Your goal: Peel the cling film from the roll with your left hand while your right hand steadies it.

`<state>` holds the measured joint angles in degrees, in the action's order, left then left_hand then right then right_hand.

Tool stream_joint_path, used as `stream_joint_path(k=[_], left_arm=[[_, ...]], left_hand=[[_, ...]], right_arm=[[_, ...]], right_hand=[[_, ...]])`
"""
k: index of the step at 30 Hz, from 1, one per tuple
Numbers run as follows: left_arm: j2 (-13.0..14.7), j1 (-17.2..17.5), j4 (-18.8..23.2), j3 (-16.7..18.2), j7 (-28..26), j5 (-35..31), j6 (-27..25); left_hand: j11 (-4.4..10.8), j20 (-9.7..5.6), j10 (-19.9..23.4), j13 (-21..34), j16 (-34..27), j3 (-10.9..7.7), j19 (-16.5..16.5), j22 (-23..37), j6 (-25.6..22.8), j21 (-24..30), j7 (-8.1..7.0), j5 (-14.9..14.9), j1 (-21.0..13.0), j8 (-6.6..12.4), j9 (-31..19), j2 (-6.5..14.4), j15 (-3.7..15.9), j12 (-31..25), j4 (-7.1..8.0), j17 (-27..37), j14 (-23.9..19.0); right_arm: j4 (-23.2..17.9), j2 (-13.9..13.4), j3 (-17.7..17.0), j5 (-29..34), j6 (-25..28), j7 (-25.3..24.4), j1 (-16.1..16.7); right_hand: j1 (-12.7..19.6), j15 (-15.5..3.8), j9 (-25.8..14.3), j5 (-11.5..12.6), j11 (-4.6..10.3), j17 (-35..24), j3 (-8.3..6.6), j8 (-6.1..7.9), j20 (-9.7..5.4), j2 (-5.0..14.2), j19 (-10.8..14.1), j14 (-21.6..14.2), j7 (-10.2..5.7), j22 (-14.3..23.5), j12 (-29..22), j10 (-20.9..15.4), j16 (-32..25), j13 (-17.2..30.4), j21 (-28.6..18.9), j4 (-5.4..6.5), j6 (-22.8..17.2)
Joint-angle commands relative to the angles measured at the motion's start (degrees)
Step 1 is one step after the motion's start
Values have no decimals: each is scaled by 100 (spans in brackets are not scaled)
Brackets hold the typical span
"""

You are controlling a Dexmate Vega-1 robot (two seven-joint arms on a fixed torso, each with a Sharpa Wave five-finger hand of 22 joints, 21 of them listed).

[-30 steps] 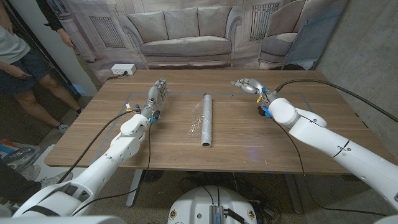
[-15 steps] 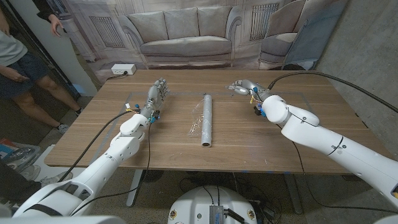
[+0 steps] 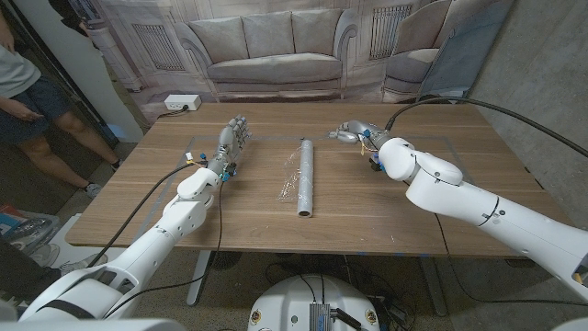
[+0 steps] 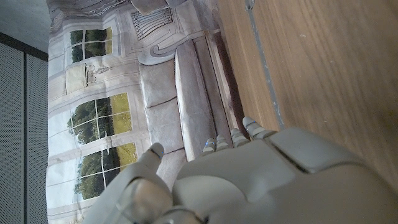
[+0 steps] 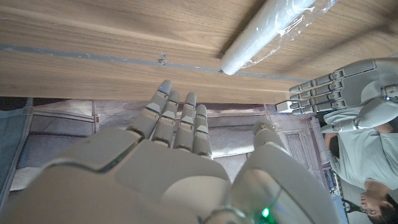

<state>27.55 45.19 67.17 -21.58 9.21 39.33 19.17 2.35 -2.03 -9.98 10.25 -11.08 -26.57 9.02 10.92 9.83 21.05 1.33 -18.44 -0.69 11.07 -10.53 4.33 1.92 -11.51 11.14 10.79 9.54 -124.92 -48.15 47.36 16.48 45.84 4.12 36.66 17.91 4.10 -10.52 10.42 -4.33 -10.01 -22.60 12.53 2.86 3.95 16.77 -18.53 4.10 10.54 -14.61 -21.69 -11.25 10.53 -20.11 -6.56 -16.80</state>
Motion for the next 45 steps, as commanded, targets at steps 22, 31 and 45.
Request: stream_joint_path(k=[22, 31, 45], left_arm=[[-69, -60, -147, -7, 102, 20, 103], [-88, -85, -227, -3, 129, 28, 121], [-171, -157, -413, -4, 277, 78, 209]], left_hand=[[7, -105, -805, 22, 15, -9, -23, 4, 1094, -6, -17, -35, -16, 8, -32, 614, 2, -4, -9, 14, 898], [-34, -104, -795, 22, 15, -8, -26, 4, 1095, -10, -14, -36, -17, 6, -32, 613, 1, -6, -10, 14, 896], [-20, -106, -800, 22, 16, -6, -32, 4, 1090, -18, -6, -38, -19, 5, -32, 614, 2, -1, -11, 14, 894]], right_arm=[[138, 838, 1877, 2494, 1584, 1282, -994], [528, 1386, 2382, 2789, 2422, 1629, -1316], [1056, 1969, 3355, 3517, 3414, 1780, -1825]], right_hand=[[-287, -362, -48, -34, 47, -32, 306, 104, 15, -263, 794, -1134, -29, 69, -208, -988, -108, 31, -247, 40, -894], [-90, -418, -52, -1, 94, -22, 298, 90, 23, -361, 859, -1308, -51, 73, -221, -1128, -94, 41, -265, -110, -984], [-28, -599, -87, 66, 146, -92, 446, 243, -43, -600, 1229, -2190, -102, 125, -442, -1904, -253, 116, -443, -119, -1710]])
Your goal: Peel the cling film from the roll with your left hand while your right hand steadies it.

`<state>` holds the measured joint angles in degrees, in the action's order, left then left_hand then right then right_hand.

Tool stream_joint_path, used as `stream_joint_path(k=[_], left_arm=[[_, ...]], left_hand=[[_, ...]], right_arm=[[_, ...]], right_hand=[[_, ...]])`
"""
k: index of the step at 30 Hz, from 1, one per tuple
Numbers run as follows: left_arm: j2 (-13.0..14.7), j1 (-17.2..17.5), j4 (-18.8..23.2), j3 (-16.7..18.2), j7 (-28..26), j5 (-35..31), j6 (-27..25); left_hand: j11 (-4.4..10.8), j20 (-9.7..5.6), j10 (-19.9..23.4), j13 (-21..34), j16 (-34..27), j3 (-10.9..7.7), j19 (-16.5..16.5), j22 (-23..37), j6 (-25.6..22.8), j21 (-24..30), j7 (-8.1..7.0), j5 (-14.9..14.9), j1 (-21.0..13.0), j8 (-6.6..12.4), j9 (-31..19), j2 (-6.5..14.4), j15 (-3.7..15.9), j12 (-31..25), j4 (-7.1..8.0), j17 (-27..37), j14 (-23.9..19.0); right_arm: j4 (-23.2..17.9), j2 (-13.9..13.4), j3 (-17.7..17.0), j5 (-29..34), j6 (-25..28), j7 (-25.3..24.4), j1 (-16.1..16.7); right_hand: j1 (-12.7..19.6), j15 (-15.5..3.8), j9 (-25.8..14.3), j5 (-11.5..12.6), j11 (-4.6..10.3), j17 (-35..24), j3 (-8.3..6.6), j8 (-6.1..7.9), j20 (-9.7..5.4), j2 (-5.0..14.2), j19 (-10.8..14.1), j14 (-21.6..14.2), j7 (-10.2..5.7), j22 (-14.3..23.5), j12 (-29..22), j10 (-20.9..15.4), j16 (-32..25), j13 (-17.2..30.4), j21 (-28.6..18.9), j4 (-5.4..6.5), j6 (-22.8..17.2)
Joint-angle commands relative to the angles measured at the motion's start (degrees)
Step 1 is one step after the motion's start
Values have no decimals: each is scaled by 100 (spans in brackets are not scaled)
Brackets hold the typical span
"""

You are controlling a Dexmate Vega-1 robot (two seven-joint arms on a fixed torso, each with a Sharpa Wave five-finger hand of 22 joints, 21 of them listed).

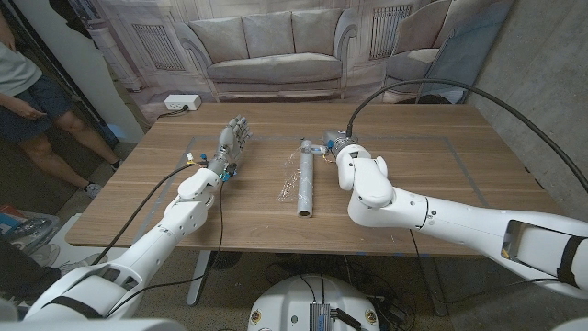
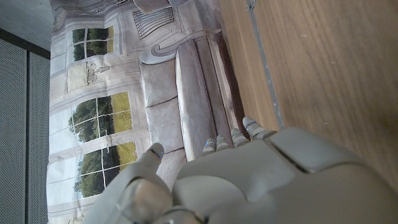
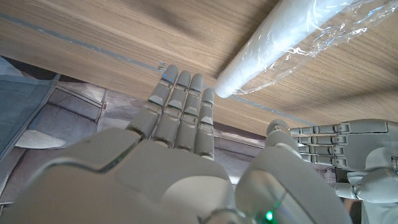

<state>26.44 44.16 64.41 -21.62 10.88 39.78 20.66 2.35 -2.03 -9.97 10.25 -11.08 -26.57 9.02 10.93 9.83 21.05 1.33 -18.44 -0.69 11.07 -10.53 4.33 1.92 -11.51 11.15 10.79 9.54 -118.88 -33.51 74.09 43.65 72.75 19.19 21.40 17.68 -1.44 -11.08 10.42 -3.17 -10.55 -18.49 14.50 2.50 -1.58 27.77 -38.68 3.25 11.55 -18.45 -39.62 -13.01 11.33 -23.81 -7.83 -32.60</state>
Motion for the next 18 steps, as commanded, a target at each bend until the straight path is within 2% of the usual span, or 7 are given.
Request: stream_joint_path(k=[1, 8, 12, 14, 18], left_arm=[[-50, -37, -98, -1, 46, 10, 43], [-82, -53, -164, 12, 132, 37, 132], [-75, -60, -175, 9, 163, 40, 127], [-78, -52, -177, 18, 167, 51, 138], [-68, -35, -174, 26, 161, 56, 136]], left_hand=[[6, -107, -814, 22, 17, -6, -30, 4, 1092, -20, -6, -38, -19, 4, -33, 614, 7, 4, -11, 14, 895], [-23, -112, -800, 23, 17, -5, -36, 3, 1086, -22, -3, -39, -20, 6, -33, 612, 6, -1, -12, 14, 893], [-34, -115, -798, 22, 17, -4, -37, 3, 1083, -24, -4, -39, -21, 6, -33, 610, 2, -2, -13, 13, 891], [-49, -109, -795, 23, 19, -3, -33, 3, 1085, -27, -1, -39, -21, 5, -33, 610, -2, -3, -13, 13, 897], [-22, -110, -803, 23, 18, -2, -34, 3, 1086, -29, -4, -40, -22, 4, -33, 610, -1, 1, -13, 13, 894]], right_arm=[[535, 566, 696, 1081, 723, 439, -260], [1258, 1072, 832, 2928, 723, 1749, -126], [1745, 1363, 1028, 3748, 670, 2832, -299], [1945, 1491, 944, 4038, 508, 3130, -237], [2222, 1702, 571, 4449, 42, 3299, 61]], right_hand=[[-3, -70, -33, 71, 43, -43, 40, 50, -14, -46, 166, -234, -32, 30, -90, -192, -91, 49, -93, 11, -160], [20, -142, -44, 88, 63, -94, 48, 88, -38, -38, 286, -515, -93, 65, -171, -422, -194, 99, -172, 19, -329], [52, -169, -50, 96, 98, -121, 50, 27, -41, -44, 264, -442, -96, 93, -94, -260, -166, 128, -191, 10, -216], [66, -170, -51, 100, 99, -127, 44, 10, -40, -36, 250, -407, -89, 99, -85, -244, -153, 134, -192, 8, -183], [43, -202, -66, 101, 101, -151, 69, 43, -35, -56, 231, -450, -81, 115, -81, -254, -180, 153, -202, 23, -266]])
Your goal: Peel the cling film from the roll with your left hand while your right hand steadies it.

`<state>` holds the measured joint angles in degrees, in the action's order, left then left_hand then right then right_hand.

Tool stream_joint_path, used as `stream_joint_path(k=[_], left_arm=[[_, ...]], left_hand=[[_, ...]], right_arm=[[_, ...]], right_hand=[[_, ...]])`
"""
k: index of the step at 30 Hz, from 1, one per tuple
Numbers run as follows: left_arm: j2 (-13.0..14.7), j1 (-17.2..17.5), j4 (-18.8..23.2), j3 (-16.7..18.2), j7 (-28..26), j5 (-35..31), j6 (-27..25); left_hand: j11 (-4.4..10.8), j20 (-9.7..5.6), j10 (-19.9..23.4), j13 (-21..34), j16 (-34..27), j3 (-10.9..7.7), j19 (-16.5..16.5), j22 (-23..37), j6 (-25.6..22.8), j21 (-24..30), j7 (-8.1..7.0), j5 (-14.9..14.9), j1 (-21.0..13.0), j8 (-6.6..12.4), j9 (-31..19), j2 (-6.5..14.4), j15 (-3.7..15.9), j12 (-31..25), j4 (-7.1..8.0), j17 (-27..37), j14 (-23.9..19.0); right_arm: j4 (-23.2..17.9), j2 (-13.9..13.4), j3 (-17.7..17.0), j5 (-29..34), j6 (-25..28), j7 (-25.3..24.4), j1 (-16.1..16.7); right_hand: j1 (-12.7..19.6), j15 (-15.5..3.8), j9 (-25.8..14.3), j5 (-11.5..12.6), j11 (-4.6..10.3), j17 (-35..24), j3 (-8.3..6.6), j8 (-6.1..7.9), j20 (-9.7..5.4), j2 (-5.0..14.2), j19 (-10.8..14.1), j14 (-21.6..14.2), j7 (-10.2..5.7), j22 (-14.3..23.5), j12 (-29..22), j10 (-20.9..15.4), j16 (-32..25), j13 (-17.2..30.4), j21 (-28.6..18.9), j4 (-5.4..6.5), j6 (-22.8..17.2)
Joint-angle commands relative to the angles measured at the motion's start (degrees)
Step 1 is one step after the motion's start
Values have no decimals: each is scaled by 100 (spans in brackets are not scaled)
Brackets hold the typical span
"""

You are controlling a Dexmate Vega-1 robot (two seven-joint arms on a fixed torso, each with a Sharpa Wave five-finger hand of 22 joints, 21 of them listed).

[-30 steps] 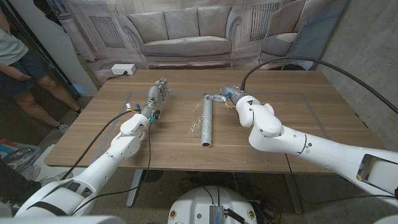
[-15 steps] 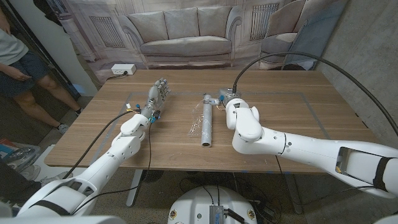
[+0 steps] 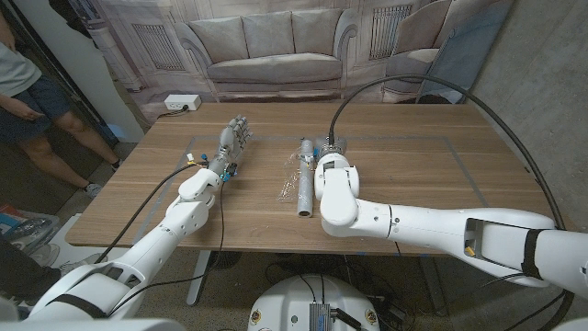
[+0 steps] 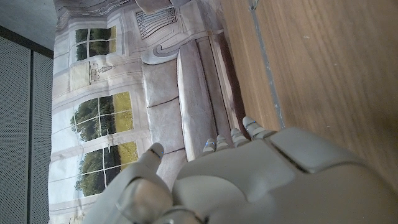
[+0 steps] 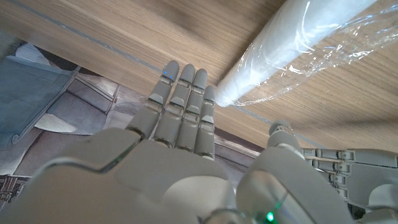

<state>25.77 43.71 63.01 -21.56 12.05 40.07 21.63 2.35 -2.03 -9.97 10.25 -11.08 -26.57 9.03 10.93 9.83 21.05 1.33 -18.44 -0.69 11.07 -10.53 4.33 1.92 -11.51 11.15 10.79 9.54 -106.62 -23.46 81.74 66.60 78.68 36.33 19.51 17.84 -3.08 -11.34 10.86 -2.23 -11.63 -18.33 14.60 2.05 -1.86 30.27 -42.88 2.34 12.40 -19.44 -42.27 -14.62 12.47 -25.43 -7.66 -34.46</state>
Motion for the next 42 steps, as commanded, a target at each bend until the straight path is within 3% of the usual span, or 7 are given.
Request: stream_joint_path(k=[1, 6, 19, 30, 42], left_arm=[[-2, 9, -43, 22, 56, 32, 38], [-18, 20, -71, 31, 79, 49, 72], [-26, 34, -88, 55, 168, 83, 162], [-20, 21, -94, 53, 286, 96, 224], [-49, -38, -176, 25, 361, 92, 225]], left_hand=[[-29, -113, -804, 22, 18, -2, -37, 3, 1085, -29, -4, -40, -22, 4, -33, 610, 4, 2, -14, 13, 892], [-29, -111, -800, 22, 19, -2, -36, 2, 1088, -32, -6, -40, -22, 2, -33, 609, -2, 0, -14, 13, 895], [-11, -114, -803, 22, 20, 2, -42, 3, 1082, -37, -7, -39, -25, 3, -33, 604, -1, 2, -17, 12, 895], [-28, -120, -796, 22, 18, 5, -52, 3, 1073, -40, -12, -37, -29, 6, -32, 597, 0, 1, -22, 11, 885], [-30, -130, -782, 22, 20, 9, -58, 2, 1069, -46, -15, -34, -36, 5, -31, 588, 6, -3, -28, 8, 882]], right_arm=[[1068, 752, -287, 2280, -676, 1614, 327], [1337, 1034, -807, 2805, -1236, 1531, 758], [1963, 1678, -1681, 3686, -2345, 1292, 1445], [2494, 1960, -2002, 3864, -2593, 1203, 1540], [2671, 1970, -2112, 3574, -2579, 1040, 1471]], right_hand=[[19, -52, -55, 63, 1, -68, 69, 59, 6, -34, -24, -74, -2, 43, -42, -153, -47, 59, -53, 17, -138], [36, -156, -105, 83, 59, -215, 158, 227, -49, -83, 63, -474, -59, 100, -232, -633, -311, 143, -151, 18, -542], [80, -224, -136, 100, 94, -345, 222, 260, -65, -98, 107, -532, -81, 150, -278, -728, -448, 206, -221, 12, -621], [141, -222, -151, 118, 113, -378, 220, 236, -72, -82, 73, -462, -101, 174, -250, -649, -451, 240, -238, 0, -560], [96, -253, -162, 126, 113, -419, 217, 225, -94, 25, 85, -479, -108, 197, -236, -612, -488, 272, -275, 69, -546]])
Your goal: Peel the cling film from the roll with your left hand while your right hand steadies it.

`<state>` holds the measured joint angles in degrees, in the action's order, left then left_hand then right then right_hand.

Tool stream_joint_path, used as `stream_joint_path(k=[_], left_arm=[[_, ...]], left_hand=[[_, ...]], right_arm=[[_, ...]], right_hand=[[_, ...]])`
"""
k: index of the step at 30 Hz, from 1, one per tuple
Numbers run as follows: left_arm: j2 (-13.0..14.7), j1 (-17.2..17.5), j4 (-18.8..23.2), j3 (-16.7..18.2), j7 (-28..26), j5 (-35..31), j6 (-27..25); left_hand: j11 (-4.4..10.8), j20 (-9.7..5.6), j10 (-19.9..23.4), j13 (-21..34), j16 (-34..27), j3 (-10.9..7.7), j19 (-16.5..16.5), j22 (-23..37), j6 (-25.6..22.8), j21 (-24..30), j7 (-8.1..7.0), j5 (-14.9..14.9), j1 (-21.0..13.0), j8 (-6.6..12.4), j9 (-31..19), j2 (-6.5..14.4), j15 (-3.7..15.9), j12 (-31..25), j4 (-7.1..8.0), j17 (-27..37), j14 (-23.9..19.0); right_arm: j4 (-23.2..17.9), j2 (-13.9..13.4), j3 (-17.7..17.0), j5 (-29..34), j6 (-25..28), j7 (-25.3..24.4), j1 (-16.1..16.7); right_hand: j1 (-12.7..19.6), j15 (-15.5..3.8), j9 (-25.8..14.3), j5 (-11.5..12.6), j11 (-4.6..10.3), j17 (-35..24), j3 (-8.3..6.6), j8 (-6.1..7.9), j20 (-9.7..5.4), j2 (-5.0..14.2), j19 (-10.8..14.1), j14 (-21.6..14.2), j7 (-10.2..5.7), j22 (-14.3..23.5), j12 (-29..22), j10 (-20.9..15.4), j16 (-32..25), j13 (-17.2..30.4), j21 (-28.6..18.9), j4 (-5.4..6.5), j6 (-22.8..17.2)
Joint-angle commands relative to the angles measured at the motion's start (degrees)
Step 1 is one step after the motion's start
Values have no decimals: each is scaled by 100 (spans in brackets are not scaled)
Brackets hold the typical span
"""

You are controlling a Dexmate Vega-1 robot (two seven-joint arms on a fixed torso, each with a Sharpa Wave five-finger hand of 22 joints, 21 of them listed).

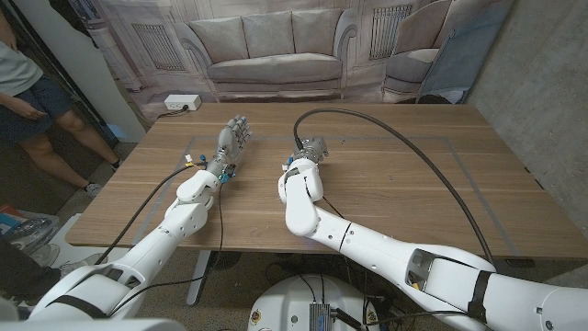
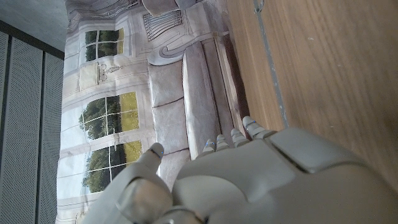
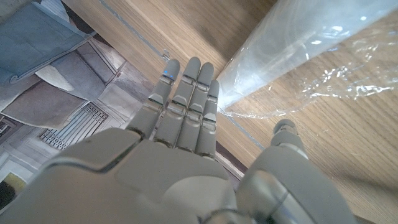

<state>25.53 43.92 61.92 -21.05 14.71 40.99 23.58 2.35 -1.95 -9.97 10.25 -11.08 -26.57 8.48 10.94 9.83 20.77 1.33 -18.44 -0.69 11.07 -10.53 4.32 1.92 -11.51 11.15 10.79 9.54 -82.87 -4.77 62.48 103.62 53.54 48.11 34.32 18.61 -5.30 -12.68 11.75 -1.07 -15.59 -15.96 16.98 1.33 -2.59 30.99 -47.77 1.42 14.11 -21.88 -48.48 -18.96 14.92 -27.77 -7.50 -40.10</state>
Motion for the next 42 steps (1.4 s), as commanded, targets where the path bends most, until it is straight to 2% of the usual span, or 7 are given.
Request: stream_joint_path(k=[1, 11, 18, 24, 29, 35, 42], left_arm=[[-39, -70, -88, -25, 101, 7, 38], [-63, -130, -146, -40, 142, -11, 61], [-75, -149, -155, -34, 131, -9, 66], [-107, -186, -207, -35, 135, -7, 81], [-133, -224, -260, -48, 152, -17, 90], [-148, -250, -292, -52, 183, -11, 95], [-140, -266, -293, -60, 189, -17, 59]], left_hand=[[-29, -136, -785, 21, 20, 9, -2, 1, 1072, -18, -15, -33, -36, 4, -31, 588, 4, -1, -29, 8, 882], [-25, -129, -781, 21, 22, 14, -3, 1, 1059, -25, -18, -30, -41, 7, -31, 580, 9, -1, -34, 6, 881], [-20, -132, -783, 21, 24, 16, -4, 0, 1059, -29, -21, -28, -44, 5, -30, 577, 11, 0, -36, 5, 883], [3, -132, -792, 21, 24, 18, -3, -2, 1056, -35, -17, -27, -47, 5, -30, 574, 15, 5, -38, 4, 881], [-24, -131, -787, 21, 25, 20, -9, -3, 1056, -37, -16, -25, -49, 4, -29, 573, 16, 3, -39, 3, 880], [-35, -139, -784, 21, 26, 22, -11, -3, 1056, -42, -20, -23, -51, 3, -29, 571, 18, 3, -39, 3, 881], [-44, -144, -785, 20, 28, 26, -14, -3, 1054, -47, -19, -22, -54, 2, -29, 567, 19, 3, -41, 2, 882]], right_arm=[[317, 101, -191, -157, -52, -151, -23], [609, 111, -106, -437, 75, -163, -196], [680, 61, 39, -564, 169, -109, -323], [628, -11, 130, -711, 148, 36, -414], [659, -43, 222, -751, 166, 158, -489], [688, -80, 262, -902, 183, 269, -550], [682, -136, 380, -946, 244, 249, -612]], right_hand=[[22, -34, -29, 38, -3, -24, -22, -11, -22, 103, 13, 11, -26, 28, 7, 7, -55, 29, -43, 53, 11], [7, -51, -34, 42, 3, -39, -26, -11, -37, 154, 24, -6, -32, 40, 7, 4, -72, 47, -67, 82, 0], [-14, -86, -19, 55, 10, -73, -67, -12, -51, 333, 19, -8, -82, 57, 12, 12, -98, 71, -94, 151, -48], [77, -130, -3, 68, 59, -83, -134, 3, -68, 451, -6, -60, -130, 70, -17, -67, -129, 93, -112, 132, -132], [391, -226, 23, 85, 132, -136, -325, 35, -99, 753, -63, -108, -206, 91, -57, -175, -200, 131, -143, 30, -298], [537, -284, 50, 23, 167, -277, -283, 101, -135, 731, -40, -278, -282, 116, -161, -415, -402, 181, -211, -54, -581], [1332, -415, 79, -48, 242, -556, -583, 128, -169, 1127, -110, -214, -461, 178, -206, -438, -646, 281, -321, -268, -875]])
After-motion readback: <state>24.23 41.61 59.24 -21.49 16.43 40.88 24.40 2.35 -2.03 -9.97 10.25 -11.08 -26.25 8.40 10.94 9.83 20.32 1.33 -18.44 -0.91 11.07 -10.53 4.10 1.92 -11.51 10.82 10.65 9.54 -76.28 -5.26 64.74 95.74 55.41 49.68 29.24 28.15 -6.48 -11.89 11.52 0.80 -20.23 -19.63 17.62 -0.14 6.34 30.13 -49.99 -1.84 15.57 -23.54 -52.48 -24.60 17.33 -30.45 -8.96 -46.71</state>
